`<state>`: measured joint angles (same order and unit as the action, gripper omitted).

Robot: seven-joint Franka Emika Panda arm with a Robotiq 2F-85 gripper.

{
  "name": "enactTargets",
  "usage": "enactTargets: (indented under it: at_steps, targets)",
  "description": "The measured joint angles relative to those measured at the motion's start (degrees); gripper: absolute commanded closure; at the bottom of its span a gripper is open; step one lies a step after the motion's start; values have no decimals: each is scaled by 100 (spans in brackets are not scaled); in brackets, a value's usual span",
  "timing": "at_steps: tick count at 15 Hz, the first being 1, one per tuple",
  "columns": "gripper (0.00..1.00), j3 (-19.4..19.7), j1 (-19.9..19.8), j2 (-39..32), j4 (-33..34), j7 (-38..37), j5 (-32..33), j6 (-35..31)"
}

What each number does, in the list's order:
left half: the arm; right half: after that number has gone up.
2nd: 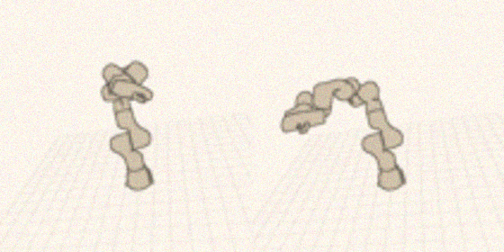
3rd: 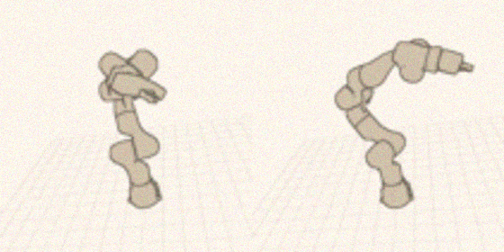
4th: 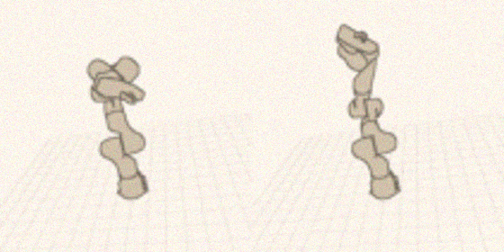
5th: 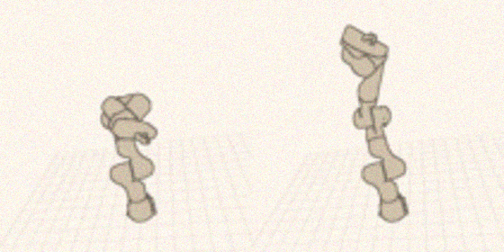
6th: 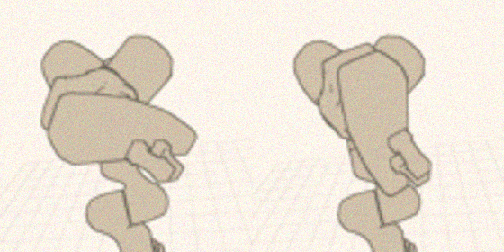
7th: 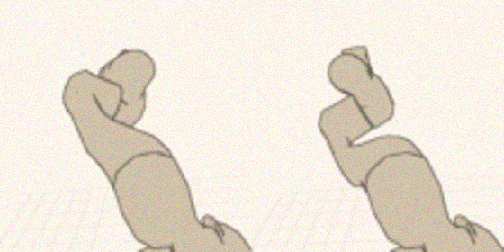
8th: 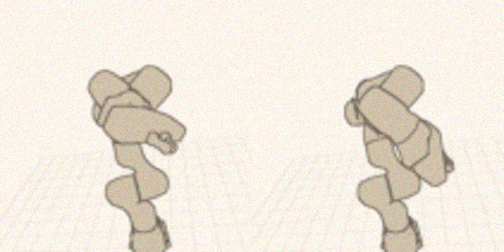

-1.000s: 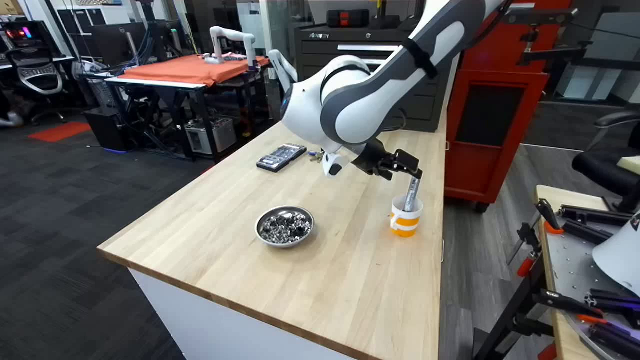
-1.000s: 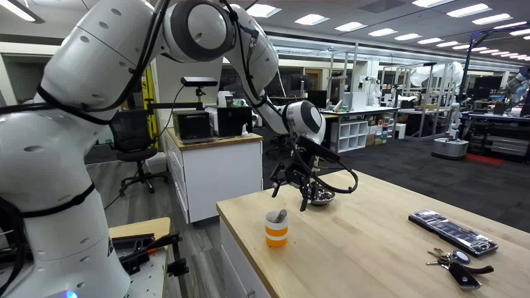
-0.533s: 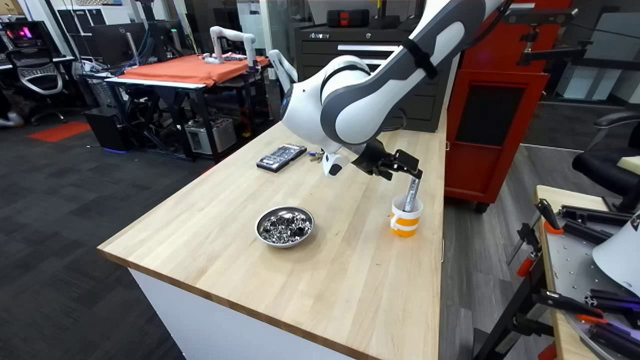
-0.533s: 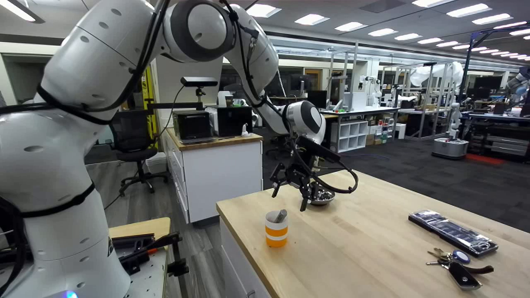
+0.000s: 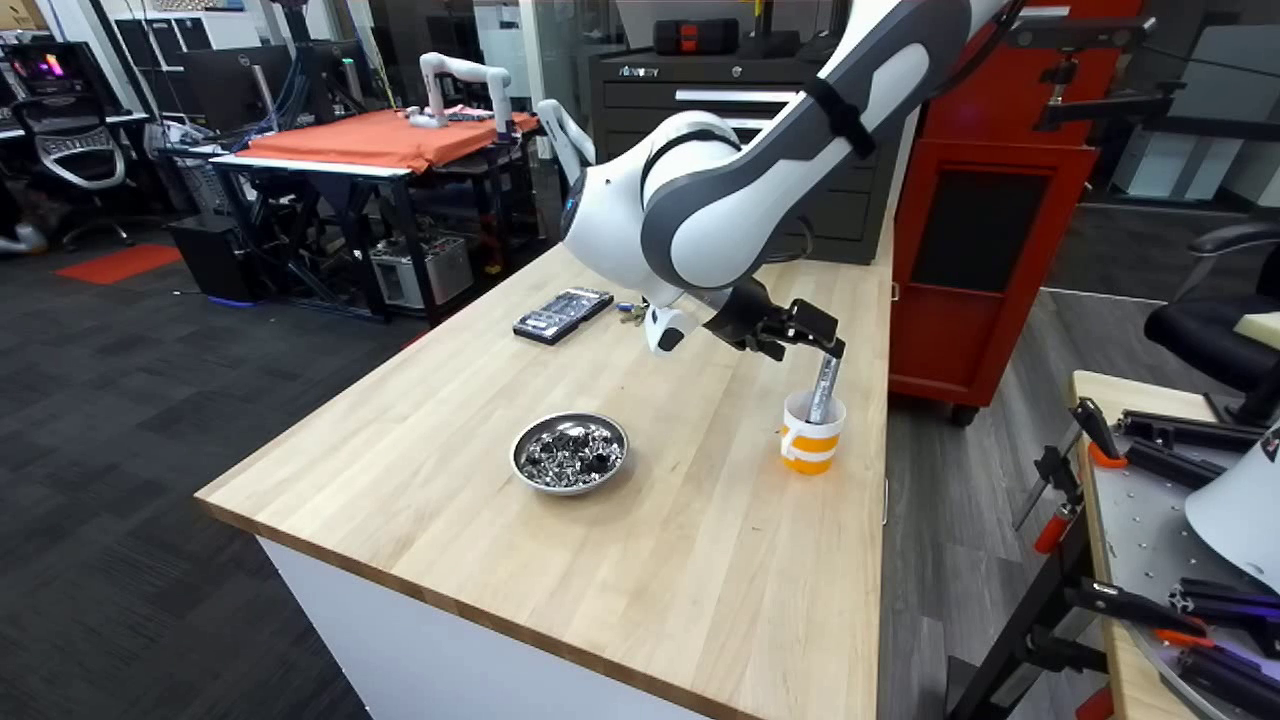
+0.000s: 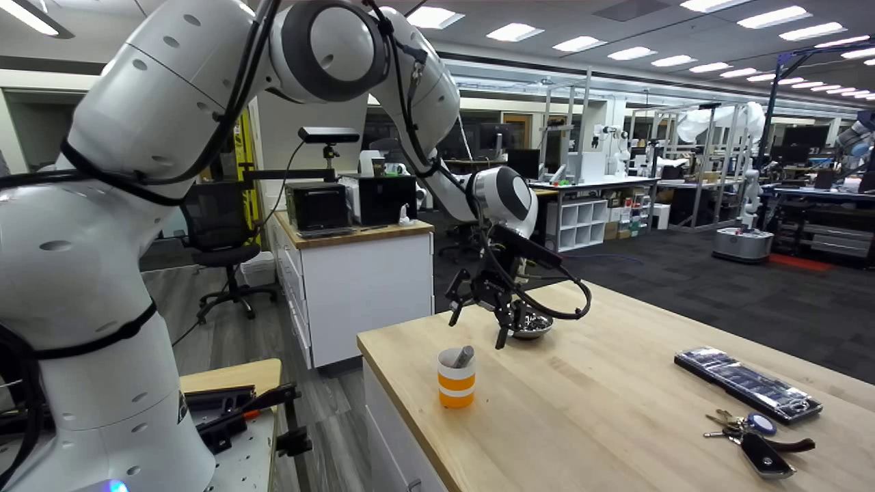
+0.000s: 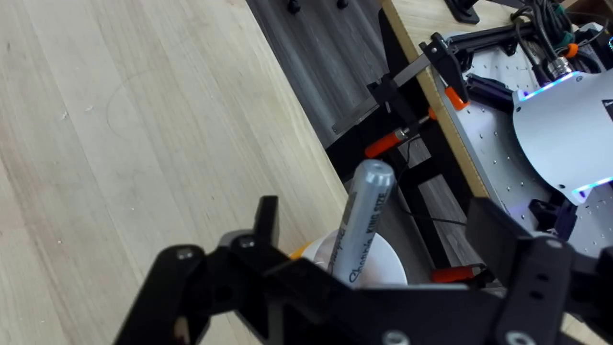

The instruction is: Take the pen from the bowl and put it on the table

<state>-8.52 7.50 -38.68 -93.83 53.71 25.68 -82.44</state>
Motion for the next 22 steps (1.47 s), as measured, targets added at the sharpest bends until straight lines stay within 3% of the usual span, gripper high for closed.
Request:
enactTargets:
  at_steps: [16, 22]
  targets:
    - [0, 8, 0, -7, 8, -29, 14, -11]
    - [0, 70, -86, 152, 20, -434, -89, -134]
